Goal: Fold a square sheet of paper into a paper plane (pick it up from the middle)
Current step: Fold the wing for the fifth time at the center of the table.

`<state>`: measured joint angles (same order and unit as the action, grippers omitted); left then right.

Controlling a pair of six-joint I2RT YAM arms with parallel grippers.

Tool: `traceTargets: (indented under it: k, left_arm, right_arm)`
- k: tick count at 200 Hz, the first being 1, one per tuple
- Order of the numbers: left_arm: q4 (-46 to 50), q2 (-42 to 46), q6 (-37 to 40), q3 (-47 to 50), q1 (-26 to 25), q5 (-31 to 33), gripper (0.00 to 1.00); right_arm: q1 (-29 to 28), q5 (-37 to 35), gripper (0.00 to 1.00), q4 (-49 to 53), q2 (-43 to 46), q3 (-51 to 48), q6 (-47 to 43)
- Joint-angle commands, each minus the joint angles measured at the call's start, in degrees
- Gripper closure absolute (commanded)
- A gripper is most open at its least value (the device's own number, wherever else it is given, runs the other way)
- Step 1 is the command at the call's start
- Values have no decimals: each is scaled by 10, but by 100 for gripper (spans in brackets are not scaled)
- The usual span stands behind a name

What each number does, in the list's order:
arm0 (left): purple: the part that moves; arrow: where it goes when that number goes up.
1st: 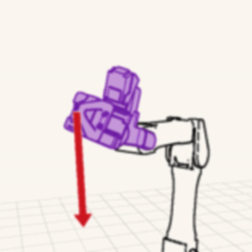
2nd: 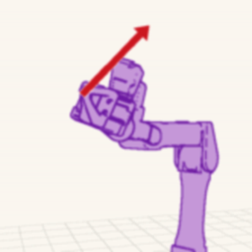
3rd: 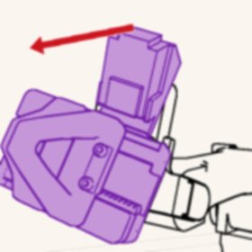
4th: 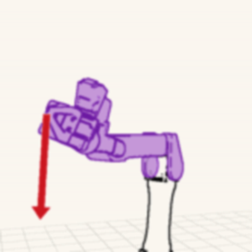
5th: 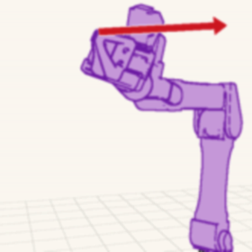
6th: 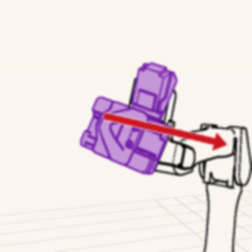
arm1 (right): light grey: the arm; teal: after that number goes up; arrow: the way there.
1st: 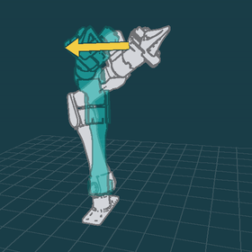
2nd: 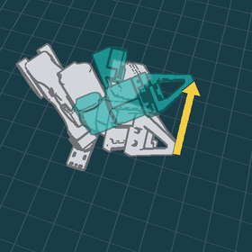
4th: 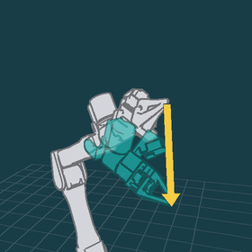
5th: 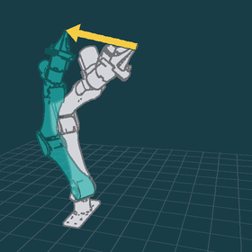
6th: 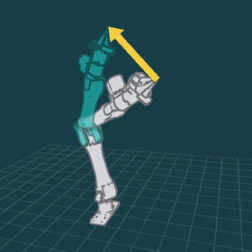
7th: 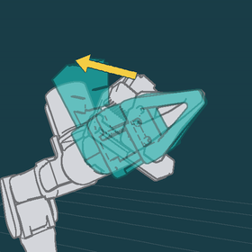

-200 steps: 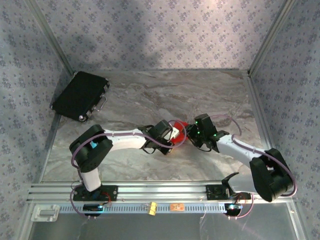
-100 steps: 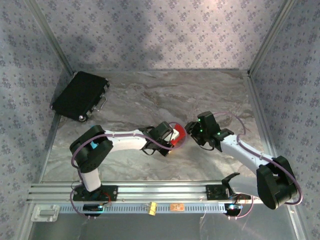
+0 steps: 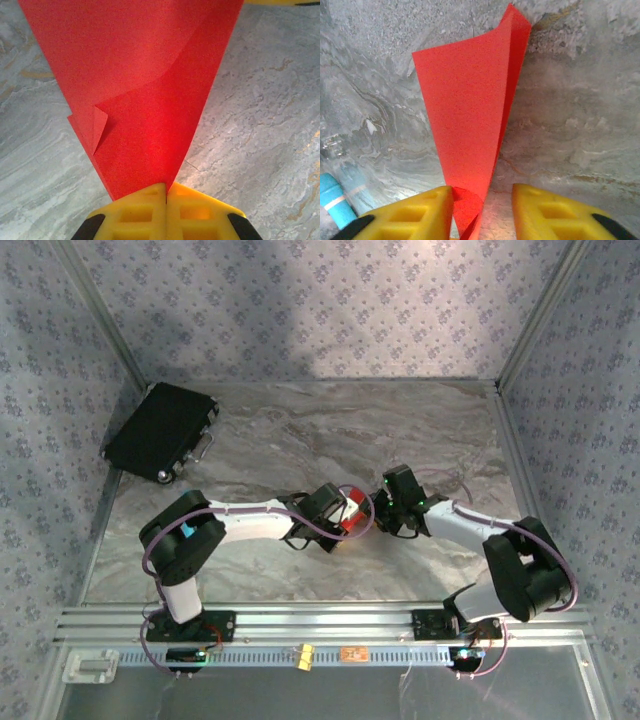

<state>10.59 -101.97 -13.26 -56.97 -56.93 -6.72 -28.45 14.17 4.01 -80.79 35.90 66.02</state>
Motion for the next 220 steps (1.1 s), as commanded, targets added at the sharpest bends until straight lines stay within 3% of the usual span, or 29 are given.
traceTargets:
  k: [1, 33, 63, 118, 181, 220]
  left_arm:
    - [20, 22, 20, -11, -5, 15, 95]
    - [28, 23, 29, -12, -10, 35, 89]
    - [29, 27, 35, -12, -19, 56, 84]
    - [30, 36, 38, -8, -34, 105, 69]
    - [35, 33, 39, -10, -45, 149, 69]
    - [33, 34, 39, -9, -48, 156, 78]
  right_arm:
    - [-2, 9, 72, -9, 2, 11, 5]
    - [-2, 13, 88, -17, 11, 6, 12]
    - [-2, 19, 95, -33, 16, 0, 21]
    - [-1, 26, 97, -67, 27, -20, 50]
    - [-1, 32, 97, -83, 30, -26, 61]
    - [0, 30, 97, -81, 31, -26, 61]
